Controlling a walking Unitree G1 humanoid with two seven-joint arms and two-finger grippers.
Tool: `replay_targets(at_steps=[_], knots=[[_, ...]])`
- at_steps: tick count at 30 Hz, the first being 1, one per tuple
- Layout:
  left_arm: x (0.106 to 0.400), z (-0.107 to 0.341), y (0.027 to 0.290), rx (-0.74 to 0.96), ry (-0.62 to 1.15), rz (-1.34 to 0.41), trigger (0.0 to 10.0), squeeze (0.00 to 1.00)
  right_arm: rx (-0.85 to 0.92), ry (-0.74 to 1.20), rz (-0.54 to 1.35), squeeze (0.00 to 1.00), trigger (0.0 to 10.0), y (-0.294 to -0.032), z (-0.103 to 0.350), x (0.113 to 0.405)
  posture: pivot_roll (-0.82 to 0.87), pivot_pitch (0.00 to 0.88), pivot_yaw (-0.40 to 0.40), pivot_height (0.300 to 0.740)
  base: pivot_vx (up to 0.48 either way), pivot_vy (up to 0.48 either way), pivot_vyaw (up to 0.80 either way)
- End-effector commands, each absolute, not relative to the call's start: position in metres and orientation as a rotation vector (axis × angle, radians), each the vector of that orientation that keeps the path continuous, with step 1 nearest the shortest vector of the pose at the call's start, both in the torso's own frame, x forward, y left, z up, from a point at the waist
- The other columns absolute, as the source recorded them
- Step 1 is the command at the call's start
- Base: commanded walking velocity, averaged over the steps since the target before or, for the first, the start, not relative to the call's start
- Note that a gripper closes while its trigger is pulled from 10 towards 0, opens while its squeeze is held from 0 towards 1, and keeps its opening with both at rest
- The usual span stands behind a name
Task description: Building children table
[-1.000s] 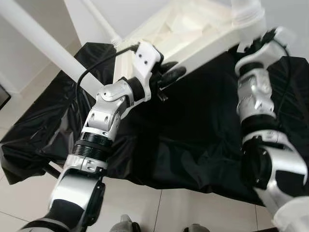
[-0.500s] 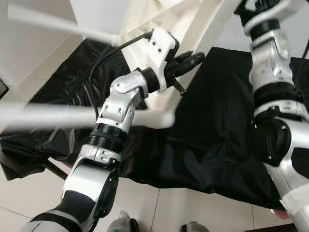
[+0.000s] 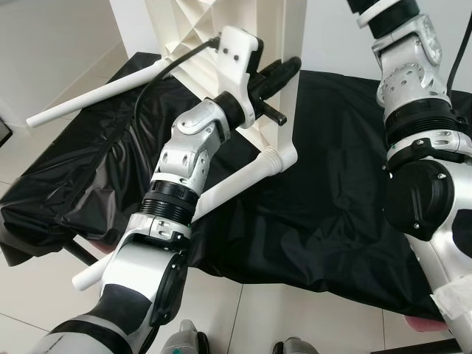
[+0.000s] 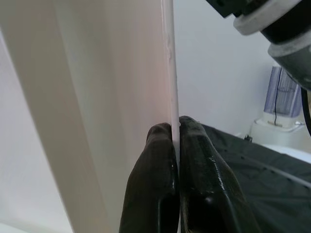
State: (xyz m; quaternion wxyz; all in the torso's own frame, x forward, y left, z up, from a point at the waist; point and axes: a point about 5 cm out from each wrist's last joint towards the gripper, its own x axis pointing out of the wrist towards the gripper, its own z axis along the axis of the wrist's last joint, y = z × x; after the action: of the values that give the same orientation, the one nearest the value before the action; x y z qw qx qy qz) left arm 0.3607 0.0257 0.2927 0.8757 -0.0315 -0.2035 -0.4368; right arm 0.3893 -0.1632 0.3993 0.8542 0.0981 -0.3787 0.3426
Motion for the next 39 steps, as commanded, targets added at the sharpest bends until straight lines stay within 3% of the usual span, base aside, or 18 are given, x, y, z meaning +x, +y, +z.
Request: replay_targets(at_steps=[1, 3, 4, 6, 7, 11, 12, 13, 18, 19, 30, 32, 37, 39], knots=[[0.357, 0.295, 0.023, -0.020, -0.447, -0.902, 10.0, 0.00, 0.207, -0.777, 0.730, 0.00, 10.0, -0.164, 0.393, 0.391, -0.07, 0.000, 0.018, 0.740, 0.000, 0.000, 0.00], [0.355, 0.289, 0.020, -0.005, -0.427, -0.916, 10.0, 0.00, 0.221, -0.771, 0.718, 0.00, 10.0, -0.168, 0.389, 0.392, -0.07, 0.000, 0.020, 0.740, 0.000, 0.000, 0.00], [0.354, 0.286, 0.018, 0.004, -0.415, -0.923, 10.0, 0.35, 0.230, -0.769, 0.714, 0.00, 10.0, -0.170, 0.387, 0.392, -0.07, 0.000, 0.021, 0.740, 0.000, 0.000, 0.00], [0.353, 0.281, 0.016, 0.017, -0.400, -0.936, 10.0, 0.35, 0.228, -0.762, 0.704, 0.00, 10.0, -0.173, 0.382, 0.393, -0.06, 0.000, 0.023, 0.740, 0.000, 0.000, 0.00], [0.351, 0.277, 0.014, 0.031, -0.384, -0.945, 10.0, 0.82, 0.235, -0.753, 0.696, 0.00, 10.0, -0.175, 0.377, 0.393, -0.06, 0.000, 0.021, 0.740, 0.000, 0.000, 0.00], [0.347, 0.265, 0.010, 0.087, -0.352, -0.970, 10.0, 0.81, 0.241, -0.738, 0.673, 0.00, 10.0, -0.181, 0.366, 0.394, -0.05, 0.000, 0.019, 0.740, 0.000, 0.000, 0.00], [0.344, 0.259, 0.008, 0.111, -0.336, -0.985, 10.0, 0.74, 0.253, -0.729, 0.656, 0.00, 10.0, -0.184, 0.359, 0.395, -0.05, 0.000, 0.016, 0.740, 0.000, 0.000, 0.00], [0.341, 0.252, 0.007, 0.137, -0.321, -1.003, 10.0, 0.00, 0.258, -0.718, 0.631, 0.00, 10.0, -0.188, 0.351, 0.395, -0.04, 0.000, 0.016, 0.740, 0.000, 0.000, 0.00], [0.336, 0.243, 0.005, 0.156, -0.296, -1.030, 10.0, 0.00, 0.270, -0.700, 0.595, 0.00, 10.0, -0.193, 0.340, 0.396, -0.04, 0.000, 0.014, 0.740, 0.000, 0.000, 0.00], [0.333, 0.238, 0.005, 0.158, -0.279, -1.049, 10.0, 1.00, 0.278, -0.683, 0.563, 0.00, 10.0, -0.198, 0.330, 0.396, -0.04, 0.000, 0.013, 0.740, 0.000, 0.000, 0.00], [0.327, 0.228, 0.009, 0.182, -0.242, -1.067, 10.0, 1.00, 0.297, -0.648, 0.522, 0.00, 10.0, -0.209, 0.303, 0.391, -0.02, 0.000, 0.008, 0.740, 0.000, 0.000, 0.00], [0.325, 0.223, 0.022, 0.225, -0.222, -1.044, 10.0, 1.00, 0.290, -0.607, 0.476, 0.00, 10.0, -0.215, 0.277, 0.384, -0.01, 0.000, -0.004, 0.740, 0.000, 0.000, 0.00], [0.324, 0.220, 0.033, 0.244, -0.210, -1.025, 10.0, 1.00, 0.281, -0.590, 0.455, 0.00, 10.0, -0.215, 0.265, 0.380, -0.01, 0.000, -0.004, 0.740, 0.000, 0.000, 0.00], [0.321, 0.215, 0.055, 0.292, -0.188, -0.976, 10.0, 1.00, 0.277, -0.557, 0.412, 0.00, 10.0, -0.209, 0.244, 0.374, 0.00, 0.000, -0.013, 0.740, 0.000, 0.000, 0.00]])
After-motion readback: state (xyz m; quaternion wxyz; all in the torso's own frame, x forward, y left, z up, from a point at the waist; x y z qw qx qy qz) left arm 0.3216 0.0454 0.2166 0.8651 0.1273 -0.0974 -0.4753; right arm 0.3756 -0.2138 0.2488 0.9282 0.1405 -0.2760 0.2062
